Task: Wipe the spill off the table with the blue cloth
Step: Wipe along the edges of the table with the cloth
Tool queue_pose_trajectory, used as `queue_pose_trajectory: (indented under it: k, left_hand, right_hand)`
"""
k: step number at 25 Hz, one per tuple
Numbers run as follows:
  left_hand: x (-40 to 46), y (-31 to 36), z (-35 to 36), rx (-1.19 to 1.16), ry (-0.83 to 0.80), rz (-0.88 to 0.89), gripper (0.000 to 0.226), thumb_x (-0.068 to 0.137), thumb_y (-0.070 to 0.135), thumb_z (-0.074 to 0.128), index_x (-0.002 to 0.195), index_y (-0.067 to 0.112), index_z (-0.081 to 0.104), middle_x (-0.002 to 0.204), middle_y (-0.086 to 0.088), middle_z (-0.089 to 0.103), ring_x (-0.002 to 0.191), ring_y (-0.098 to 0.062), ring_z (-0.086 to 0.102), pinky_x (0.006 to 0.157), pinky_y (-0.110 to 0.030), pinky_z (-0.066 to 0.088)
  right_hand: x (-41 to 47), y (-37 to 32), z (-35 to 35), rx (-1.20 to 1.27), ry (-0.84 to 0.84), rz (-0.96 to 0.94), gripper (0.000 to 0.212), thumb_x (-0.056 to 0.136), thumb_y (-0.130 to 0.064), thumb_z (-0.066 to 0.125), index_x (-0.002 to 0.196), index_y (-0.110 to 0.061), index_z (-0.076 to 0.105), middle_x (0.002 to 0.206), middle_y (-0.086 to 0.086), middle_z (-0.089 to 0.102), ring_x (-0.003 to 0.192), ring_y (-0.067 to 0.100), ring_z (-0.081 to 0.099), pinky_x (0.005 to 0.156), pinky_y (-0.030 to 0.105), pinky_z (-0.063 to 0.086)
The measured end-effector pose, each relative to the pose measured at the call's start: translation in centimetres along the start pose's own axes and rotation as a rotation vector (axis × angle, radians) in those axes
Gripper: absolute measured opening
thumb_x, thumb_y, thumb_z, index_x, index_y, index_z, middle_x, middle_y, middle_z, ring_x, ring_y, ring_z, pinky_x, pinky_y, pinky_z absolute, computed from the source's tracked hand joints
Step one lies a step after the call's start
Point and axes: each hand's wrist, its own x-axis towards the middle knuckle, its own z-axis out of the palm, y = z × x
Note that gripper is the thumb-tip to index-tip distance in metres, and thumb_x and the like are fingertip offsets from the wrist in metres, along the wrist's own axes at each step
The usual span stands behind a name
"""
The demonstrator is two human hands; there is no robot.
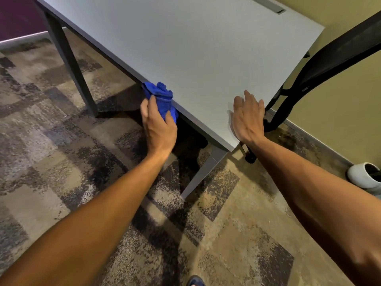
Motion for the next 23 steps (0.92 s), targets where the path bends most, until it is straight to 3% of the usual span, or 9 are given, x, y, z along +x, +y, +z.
queue_pose_trajectory:
  k: [3,5,7,9,12,15,17,20,23]
  left_hand:
    - [-1.7,0.0,1.1,-0.062,0.031,0.057,0.047,0.09,0.001,0.057,0.136,-0.003,0.05,0.14,-0.021,0.046,0.115,-0.015,0.052,0.094,0.005,0.03]
    - [-3.0,0.3,1.7,-0.11,0.039,0.071,0.044,0.088,-0.003,0.058,0.131,-0.005,0.053,0.137,-0.019,0.047,0.109,-0.009,0.049,0.088,0.008,0.03]
    - [-3.8,0.5,2.2,-0.127,0.029,0.065,0.042,0.085,-0.005,0.061,0.126,-0.001,0.056,0.134,-0.016,0.047,0.108,-0.013,0.052,0.089,0.004,0.034]
    - [-4.8,0.7,2.4,-0.116,-0.007,0.046,0.041,0.083,-0.001,0.063,0.122,0.005,0.057,0.131,-0.01,0.046,0.111,-0.02,0.055,0.091,-0.006,0.041]
    - [-7.2,1.6,2.8,-0.113,-0.075,0.017,0.039,0.082,0.004,0.066,0.12,0.01,0.059,0.13,-0.005,0.046,0.111,-0.022,0.057,0.091,-0.021,0.051]
    - [-9.8,2.5,3.2,-0.149,-0.155,0.031,0.04,0.081,0.0,0.066,0.119,0.007,0.06,0.13,-0.005,0.047,0.111,-0.019,0.057,0.095,-0.027,0.052]
    - [-11.2,2.9,3.3,-0.149,-0.185,0.064,0.042,0.079,-0.003,0.065,0.12,0.005,0.061,0.132,-0.007,0.048,0.115,-0.017,0.055,0.099,-0.018,0.047]
    - [-13.2,3.7,3.2,-0.122,-0.25,0.095,0.046,0.078,-0.004,0.068,0.123,0.001,0.061,0.136,-0.01,0.048,0.117,-0.013,0.05,0.092,0.004,0.033]
    - [-14.3,4.3,2.8,-0.121,-0.345,0.088,0.045,0.077,-0.001,0.069,0.122,0.002,0.063,0.136,-0.007,0.048,0.115,-0.01,0.051,0.09,0.008,0.029]
  right_hand:
    - [-0.2,-0.1,-0.1,-0.028,0.02,-0.073,0.069,0.1,-0.048,0.001,0.132,-0.013,0.051,0.167,0.013,0.023,0.156,0.025,0.013,0.127,0.049,-0.003]
    - [0.0,0.1,0.1,-0.032,0.022,-0.059,0.066,0.103,-0.047,0.005,0.139,-0.011,0.047,0.167,0.013,0.023,0.156,0.025,0.012,0.127,0.049,-0.002]
    - [0.2,0.2,0.1,-0.006,0.004,-0.033,0.071,0.102,-0.05,0.003,0.145,-0.01,0.044,0.164,0.011,0.03,0.155,0.025,0.016,0.127,0.049,-0.001]
    - [0.2,0.2,-0.1,-0.13,0.002,-0.101,0.072,0.097,-0.046,0.0,0.129,-0.009,0.053,0.146,0.016,0.05,0.142,0.034,0.035,0.124,0.056,0.011]
    - [0.4,0.0,-0.2,-0.278,0.004,-0.146,0.044,0.103,-0.029,0.02,0.123,-0.009,0.054,0.132,0.017,0.056,0.131,0.037,0.043,0.12,0.058,0.018]
    - [0.2,0.1,0.0,-0.271,0.014,-0.128,0.036,0.104,-0.019,0.028,0.123,-0.006,0.054,0.13,0.015,0.057,0.133,0.037,0.041,0.121,0.057,0.015]
    - [0.2,0.1,0.0,-0.249,0.029,-0.14,0.033,0.104,-0.016,0.028,0.117,-0.005,0.056,0.127,0.015,0.057,0.133,0.037,0.04,0.122,0.057,0.013]
    - [0.4,0.1,-0.1,-0.268,0.008,-0.161,0.031,0.101,-0.012,0.029,0.111,-0.003,0.057,0.125,0.018,0.055,0.132,0.04,0.039,0.121,0.058,0.013]
    - [0.2,0.3,0.1,-0.228,0.021,-0.176,0.033,0.101,-0.013,0.032,0.117,-0.001,0.058,0.13,0.02,0.054,0.135,0.04,0.038,0.122,0.058,0.01]
